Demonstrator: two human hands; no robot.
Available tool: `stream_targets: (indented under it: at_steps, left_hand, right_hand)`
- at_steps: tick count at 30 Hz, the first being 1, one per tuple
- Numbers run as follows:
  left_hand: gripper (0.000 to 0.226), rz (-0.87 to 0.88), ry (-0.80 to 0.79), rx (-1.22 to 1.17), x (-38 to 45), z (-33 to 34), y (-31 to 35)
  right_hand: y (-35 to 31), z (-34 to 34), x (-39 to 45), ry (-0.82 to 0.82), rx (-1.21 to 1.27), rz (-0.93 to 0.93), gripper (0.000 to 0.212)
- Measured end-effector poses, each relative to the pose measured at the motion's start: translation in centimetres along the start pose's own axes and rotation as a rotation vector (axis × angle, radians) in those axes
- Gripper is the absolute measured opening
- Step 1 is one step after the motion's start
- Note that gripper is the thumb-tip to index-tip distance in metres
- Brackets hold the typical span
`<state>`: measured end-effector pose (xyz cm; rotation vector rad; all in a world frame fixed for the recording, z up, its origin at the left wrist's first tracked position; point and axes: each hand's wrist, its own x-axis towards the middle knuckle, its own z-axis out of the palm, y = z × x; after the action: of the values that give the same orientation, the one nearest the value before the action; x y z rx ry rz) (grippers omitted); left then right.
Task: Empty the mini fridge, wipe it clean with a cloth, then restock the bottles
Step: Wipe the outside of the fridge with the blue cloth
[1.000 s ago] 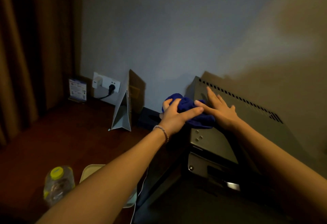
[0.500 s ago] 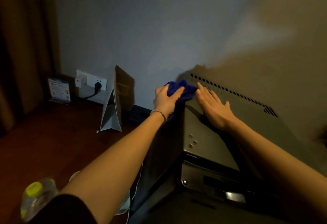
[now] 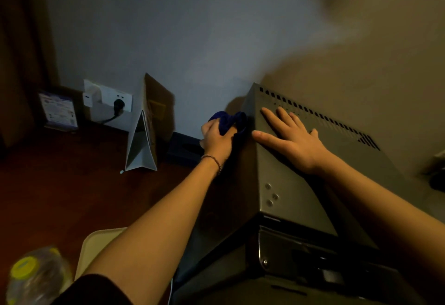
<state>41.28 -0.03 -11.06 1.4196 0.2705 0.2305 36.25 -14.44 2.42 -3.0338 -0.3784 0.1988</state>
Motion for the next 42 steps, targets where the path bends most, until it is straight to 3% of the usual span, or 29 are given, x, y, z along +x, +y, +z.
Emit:
stream_targets:
  at_steps: [8, 12, 16, 18, 23, 24, 27, 30, 31, 34, 35, 39, 42]
  left_hand:
    - [0.043, 0.140, 0.009, 0.008, -6.4, -2.7, -0.9]
    - [0.034, 0.111, -0.020, -0.053, -9.3, -3.4, 0.0]
    - [0.010, 0.050, -0.054, -0.156, -11.1, -3.8, 2.0]
    - [0.010, 0.041, -0.067, -0.188, -11.3, -3.9, 2.4]
    - [0.026, 0.070, -0.022, -0.006, -9.7, -3.1, 2.0]
    - [0.030, 0.070, -0.006, 0.009, -9.2, -2.9, 2.0]
    - [0.026, 0.086, 0.018, 0.018, -7.4, -2.3, 1.7]
    - [0.023, 0.072, 0.022, 0.027, -5.2, -1.5, 1.4]
    - [0.026, 0.066, 0.025, 0.027, -4.3, -1.2, 1.3]
    - [0.021, 0.059, 0.024, 0.004, -1.5, -0.3, 1.0]
    - [0.026, 0.060, 0.020, -0.008, -0.6, 0.1, 1.0]
    - [0.026, 0.054, 0.022, 0.021, 2.6, 1.4, 2.0]
    - [0.041, 0.189, 0.070, 0.030, 4.0, 2.2, 3.3]
  right_hand:
    - [-0.6, -0.2, -0.3, 0.005, 0.001, 0.027, 0.102]
    - [-0.8, -0.2, -0.5, 0.005, -0.012, 0.036, 0.095]
    - [-1.3, 0.0, -0.2, -0.001, -0.019, 0.070, 0.088]
    - [-1.7, 0.0, 0.1, -0.014, -0.029, 0.095, 0.081]
    - [-2.6, -0.3, 1.3, 0.007, -0.025, 0.133, 0.063]
    - [-2.7, -0.4, 1.7, -0.001, -0.038, 0.127, 0.068]
    - [-1.7, -0.2, 4.4, 0.001, -0.073, 0.061, 0.115]
    - [-0.8, 0.2, 7.1, 0.002, -0.091, 0.055, 0.124]
    - [-1.6, -0.1, 6.9, 0.013, -0.079, 0.063, 0.118]
    - [-3.2, -0.4, 5.9, 0.030, -0.031, 0.111, 0.064]
    - [-3.1, -0.3, 6.0, 0.046, -0.018, 0.113, 0.058]
    - [-2.5, -0.1, 6.2, 0.075, 0.013, 0.096, 0.058]
    - [-2.1, 0.1, 6.3, 0.111, 0.063, 0.115, 0.058]
